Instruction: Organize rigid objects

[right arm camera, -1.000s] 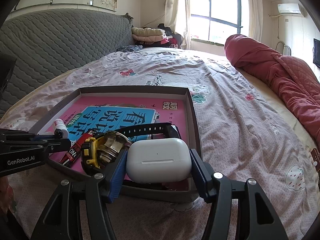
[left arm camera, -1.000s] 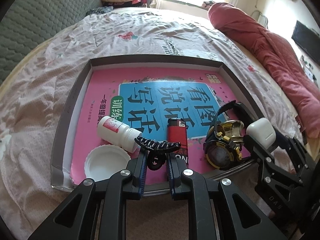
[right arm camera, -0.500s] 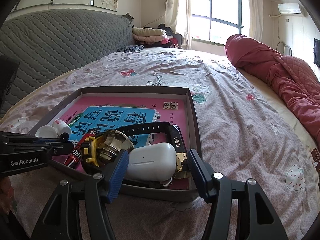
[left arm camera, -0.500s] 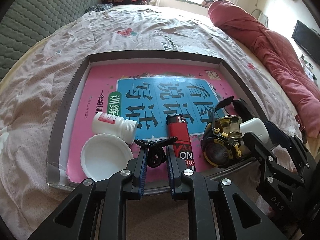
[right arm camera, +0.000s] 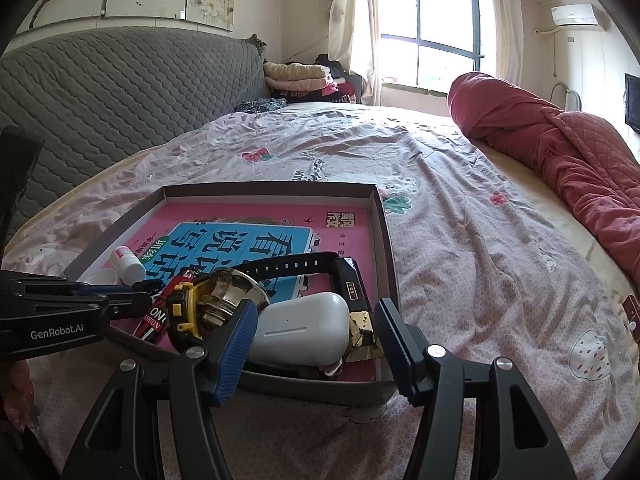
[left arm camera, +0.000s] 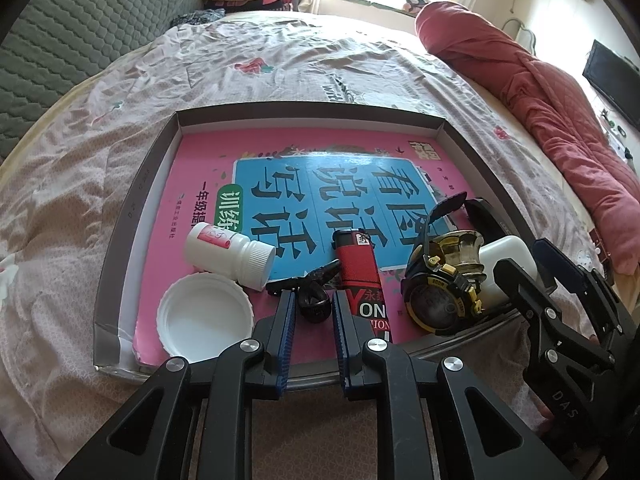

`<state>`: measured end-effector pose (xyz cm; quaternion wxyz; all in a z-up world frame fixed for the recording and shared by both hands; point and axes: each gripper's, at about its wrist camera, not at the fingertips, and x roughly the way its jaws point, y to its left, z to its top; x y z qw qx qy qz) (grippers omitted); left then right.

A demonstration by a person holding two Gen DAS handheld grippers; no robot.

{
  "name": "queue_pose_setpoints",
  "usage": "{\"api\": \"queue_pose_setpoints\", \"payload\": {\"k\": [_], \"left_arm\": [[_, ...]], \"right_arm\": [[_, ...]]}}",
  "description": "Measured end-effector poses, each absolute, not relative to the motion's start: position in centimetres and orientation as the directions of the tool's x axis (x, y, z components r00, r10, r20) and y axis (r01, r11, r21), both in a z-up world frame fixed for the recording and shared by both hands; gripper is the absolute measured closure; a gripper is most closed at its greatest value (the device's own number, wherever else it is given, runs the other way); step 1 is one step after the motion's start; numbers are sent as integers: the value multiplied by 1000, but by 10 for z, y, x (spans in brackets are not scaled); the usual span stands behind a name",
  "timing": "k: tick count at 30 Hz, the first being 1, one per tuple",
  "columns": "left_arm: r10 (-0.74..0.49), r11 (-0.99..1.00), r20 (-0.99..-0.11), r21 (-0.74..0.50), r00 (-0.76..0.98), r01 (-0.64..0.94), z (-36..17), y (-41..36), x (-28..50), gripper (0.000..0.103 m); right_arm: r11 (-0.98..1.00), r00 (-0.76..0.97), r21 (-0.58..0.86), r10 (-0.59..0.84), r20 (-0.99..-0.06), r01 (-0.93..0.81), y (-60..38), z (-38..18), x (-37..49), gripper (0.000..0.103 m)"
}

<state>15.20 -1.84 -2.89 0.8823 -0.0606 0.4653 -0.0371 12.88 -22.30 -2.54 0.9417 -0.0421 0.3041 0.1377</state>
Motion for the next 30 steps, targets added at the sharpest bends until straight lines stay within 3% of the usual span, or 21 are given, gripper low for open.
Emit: {"api": "queue_pose_setpoints", "payload": {"k": [7, 9, 12, 20, 23, 30], "left_arm": [[-119, 991, -810, -135, 575, 14, -27, -17, 149, 76], [-127, 990, -805, -139, 580, 23, -25, -18, 146, 64], [-132, 990, -796, -139, 591, 34, -22, -20, 142, 55], [-124, 991, -774, -131, 621, 35, -13, -17, 127, 52], [-111, 992, -760, -125, 641, 25, -7, -14, 120, 38], [-97, 993, -735, -117, 671, 16, 8, -9, 105, 37]], "right_arm": [[958, 781, 11, 239, -577, -285, -224, -23, 127, 43], [959, 783, 15, 239, -574, -281, -225, -22, 127, 43], [962, 792, 17, 234, -563, -273, -227, -20, 125, 43], [964, 813, 11, 231, -535, -266, -227, -13, 115, 42], [966, 826, 3, 224, -517, -259, -225, -8, 108, 42], [971, 840, 13, 212, -499, -237, -220, 3, 93, 42]]}}
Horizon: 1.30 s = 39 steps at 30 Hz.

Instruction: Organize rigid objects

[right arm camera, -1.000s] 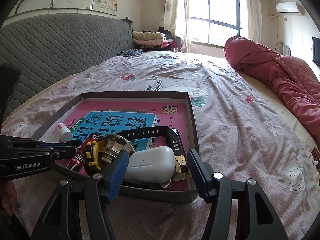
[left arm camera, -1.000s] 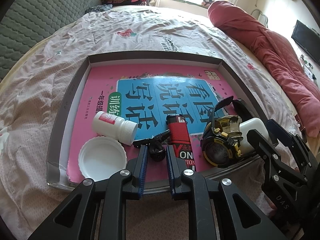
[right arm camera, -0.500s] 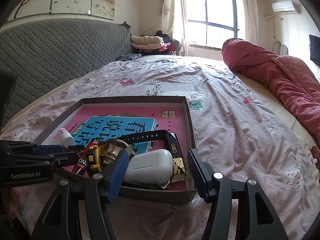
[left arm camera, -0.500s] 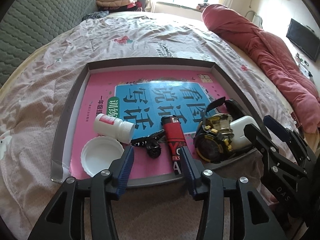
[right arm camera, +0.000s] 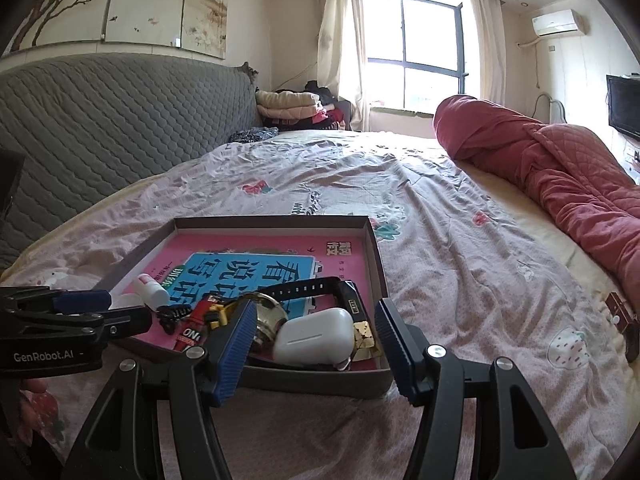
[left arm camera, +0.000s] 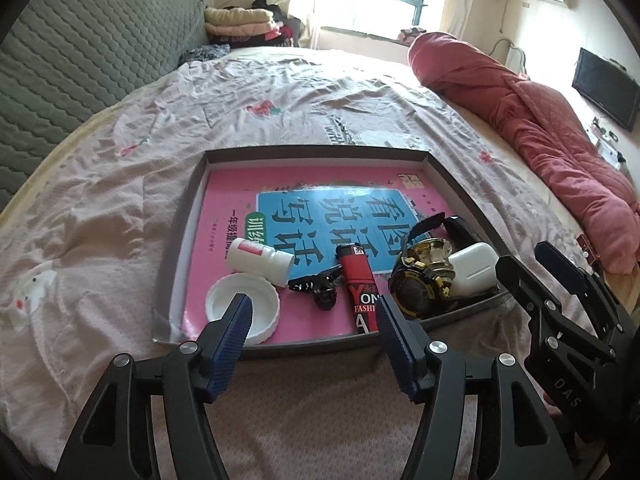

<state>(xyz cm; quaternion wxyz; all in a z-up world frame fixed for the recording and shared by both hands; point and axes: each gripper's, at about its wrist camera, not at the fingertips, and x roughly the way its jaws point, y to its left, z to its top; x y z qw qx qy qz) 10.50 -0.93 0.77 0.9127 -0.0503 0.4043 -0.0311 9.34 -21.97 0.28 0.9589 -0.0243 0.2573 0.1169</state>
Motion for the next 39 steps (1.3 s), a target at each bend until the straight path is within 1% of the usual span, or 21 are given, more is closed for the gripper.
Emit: {"api": "queue_pose_setpoints", "payload": {"k": [1, 3, 8, 14, 22, 28, 31, 39], "left_arm": [[-98, 993, -733, -117, 674, 18, 9, -9, 103, 36], [-94, 994, -729, -110, 678, 20, 12, -9, 98, 31], [-92, 994, -708, -105, 700, 24, 23, -9, 84, 29], [-79, 995, -687, -104, 722, 10, 37, -5, 70, 26], [-62, 995, -667, -104, 743, -11, 51, 6, 54, 26], [-12, 997, -665, -63, 747, -40, 58, 8, 42, 26], [-23, 997, -667, -73, 745, -34, 61, 11, 35, 26], [-4, 997, -690, -55, 724, -46, 53, 12, 18, 26]], "right_arm": [[972, 840, 17, 212, -500, -235, -219, 4, 91, 42], [972, 835, 36, 218, -505, -232, -218, 6, 87, 42], [974, 830, 55, 218, -513, -222, -215, 11, 75, 42], [979, 846, 35, 190, -497, -199, -210, 21, 61, 42], [980, 861, 11, 179, -475, -198, -200, 35, 44, 42], [981, 852, 17, 177, -493, -195, -197, 37, 31, 42], [981, 847, 22, 177, -501, -192, -198, 37, 26, 42], [983, 838, 42, 176, -517, -180, -199, 36, 11, 42]]}}
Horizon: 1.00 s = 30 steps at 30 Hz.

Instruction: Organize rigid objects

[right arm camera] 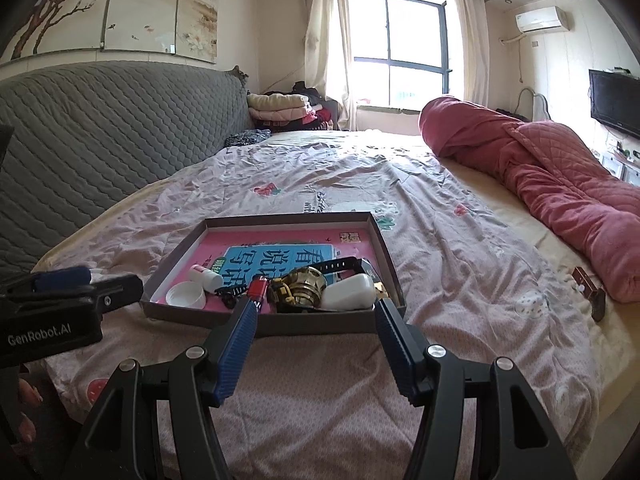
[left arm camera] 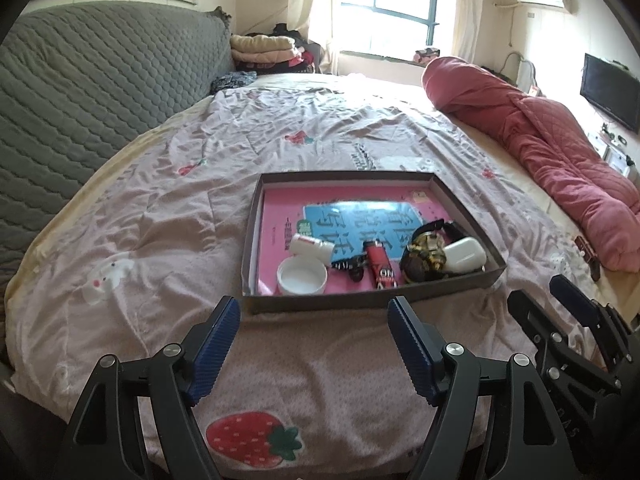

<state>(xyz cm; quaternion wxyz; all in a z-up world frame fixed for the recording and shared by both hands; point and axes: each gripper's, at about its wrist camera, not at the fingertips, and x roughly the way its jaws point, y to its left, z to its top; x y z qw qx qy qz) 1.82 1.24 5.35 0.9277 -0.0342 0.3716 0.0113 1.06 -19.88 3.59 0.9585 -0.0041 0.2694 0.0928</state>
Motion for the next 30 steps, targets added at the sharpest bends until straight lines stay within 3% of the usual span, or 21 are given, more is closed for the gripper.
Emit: {"api": "queue_pose_setpoints", "payload": {"k": [22, 30], "left_arm": [[6, 998, -754, -34, 657, -48, 10, 8, 3, 26], [4, 998, -743, -34, 669, -44, 9, 4, 1, 26]], "right_arm": [[975, 807, -52, 147, -573, -214, -181, 15, -8, 42], [983, 787, -5, 146, -599, -186, -196, 7, -4, 42]]}}
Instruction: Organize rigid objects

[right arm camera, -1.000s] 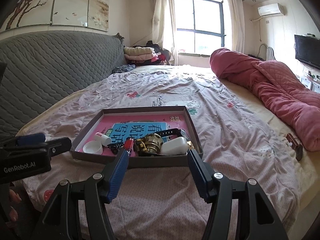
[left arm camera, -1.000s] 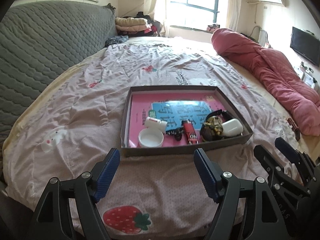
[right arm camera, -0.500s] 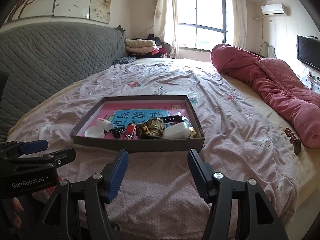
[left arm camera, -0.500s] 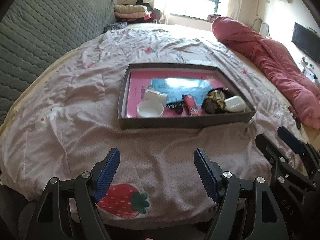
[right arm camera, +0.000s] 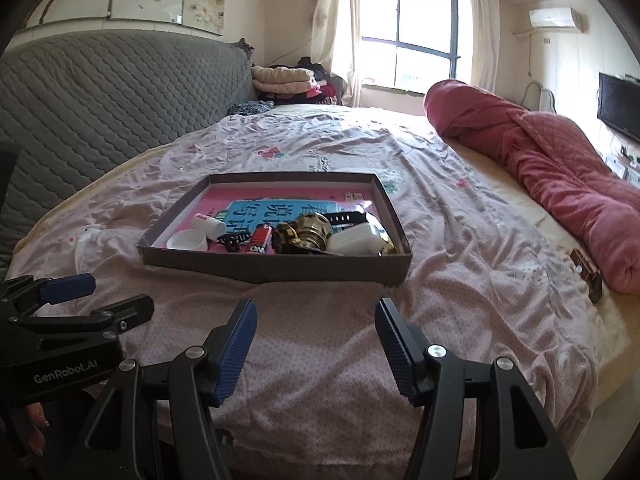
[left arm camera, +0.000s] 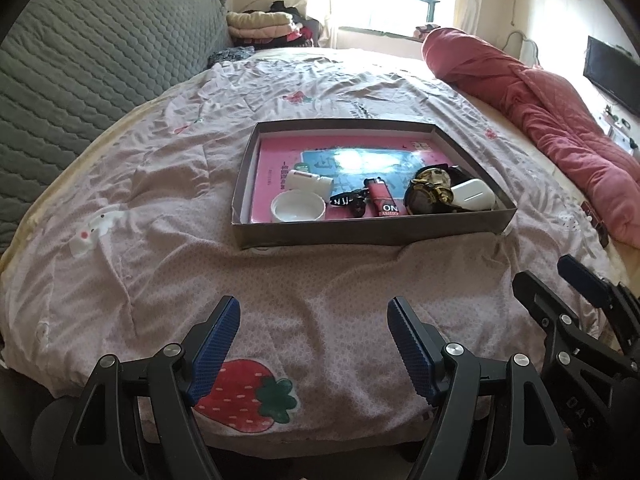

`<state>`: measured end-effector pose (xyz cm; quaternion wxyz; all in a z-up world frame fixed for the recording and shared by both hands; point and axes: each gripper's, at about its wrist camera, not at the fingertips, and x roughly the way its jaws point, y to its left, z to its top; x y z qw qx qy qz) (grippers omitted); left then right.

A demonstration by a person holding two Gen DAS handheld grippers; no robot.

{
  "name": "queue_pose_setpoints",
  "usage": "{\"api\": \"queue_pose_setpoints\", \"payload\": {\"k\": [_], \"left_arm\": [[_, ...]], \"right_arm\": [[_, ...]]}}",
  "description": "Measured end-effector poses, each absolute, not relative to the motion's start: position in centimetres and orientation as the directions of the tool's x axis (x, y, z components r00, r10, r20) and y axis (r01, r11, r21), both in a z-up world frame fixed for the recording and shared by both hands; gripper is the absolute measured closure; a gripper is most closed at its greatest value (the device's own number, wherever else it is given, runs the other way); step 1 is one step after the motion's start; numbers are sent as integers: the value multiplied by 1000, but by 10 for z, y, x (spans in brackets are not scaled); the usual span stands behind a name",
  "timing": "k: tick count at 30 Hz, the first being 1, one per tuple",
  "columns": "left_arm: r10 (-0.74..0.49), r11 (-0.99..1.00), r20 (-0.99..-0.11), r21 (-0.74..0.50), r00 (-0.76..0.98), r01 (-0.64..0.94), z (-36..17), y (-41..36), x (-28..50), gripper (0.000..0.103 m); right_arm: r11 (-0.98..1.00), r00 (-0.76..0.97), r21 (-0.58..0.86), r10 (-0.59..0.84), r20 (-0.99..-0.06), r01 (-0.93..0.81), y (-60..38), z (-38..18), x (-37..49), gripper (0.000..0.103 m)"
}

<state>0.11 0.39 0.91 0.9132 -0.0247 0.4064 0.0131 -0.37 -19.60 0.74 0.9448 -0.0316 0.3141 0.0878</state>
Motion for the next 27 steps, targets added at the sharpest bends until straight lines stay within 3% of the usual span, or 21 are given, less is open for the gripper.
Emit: {"api": "queue_pose_setpoints", "payload": {"k": [27], "left_arm": [[9, 1000, -749, -8, 662, -23, 0, -8, 1, 26]], "right_arm": [[991, 726, 40, 123, -677, -130, -213, -16, 13, 42]]}}
